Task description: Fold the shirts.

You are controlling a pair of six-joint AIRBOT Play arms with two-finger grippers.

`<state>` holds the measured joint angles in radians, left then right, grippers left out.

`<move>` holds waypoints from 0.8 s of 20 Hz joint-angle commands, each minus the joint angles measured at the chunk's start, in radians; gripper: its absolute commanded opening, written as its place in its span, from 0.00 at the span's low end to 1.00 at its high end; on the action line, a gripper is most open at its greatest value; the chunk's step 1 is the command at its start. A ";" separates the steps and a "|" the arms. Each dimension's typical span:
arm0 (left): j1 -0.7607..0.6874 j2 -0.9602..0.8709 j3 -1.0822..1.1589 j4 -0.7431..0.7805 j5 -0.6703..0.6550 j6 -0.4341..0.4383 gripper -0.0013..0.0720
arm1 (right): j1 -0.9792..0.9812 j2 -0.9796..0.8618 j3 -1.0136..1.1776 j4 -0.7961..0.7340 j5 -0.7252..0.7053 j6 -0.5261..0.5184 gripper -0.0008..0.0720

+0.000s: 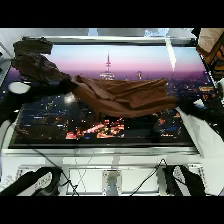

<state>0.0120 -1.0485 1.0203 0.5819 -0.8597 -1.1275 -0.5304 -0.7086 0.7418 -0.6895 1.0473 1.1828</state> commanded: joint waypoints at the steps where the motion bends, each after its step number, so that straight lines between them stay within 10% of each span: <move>1: 0.000 0.253 0.072 -0.021 0.031 0.066 0.04 | -0.118 0.101 0.208 0.166 0.129 -0.037 0.05; 6: 0.001 0.538 0.204 0.268 0.268 -0.011 0.04 | -0.365 0.163 0.567 0.299 0.183 -0.068 0.04; 16: 0.000 0.369 0.282 0.656 -0.226 -0.320 0.04 | -0.269 0.057 0.731 0.323 0.208 -0.085 0.04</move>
<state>0.0120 -0.5987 1.2964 1.1667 -0.8944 -1.3884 -0.8490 -0.6128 1.4540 -0.3458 1.2369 1.0988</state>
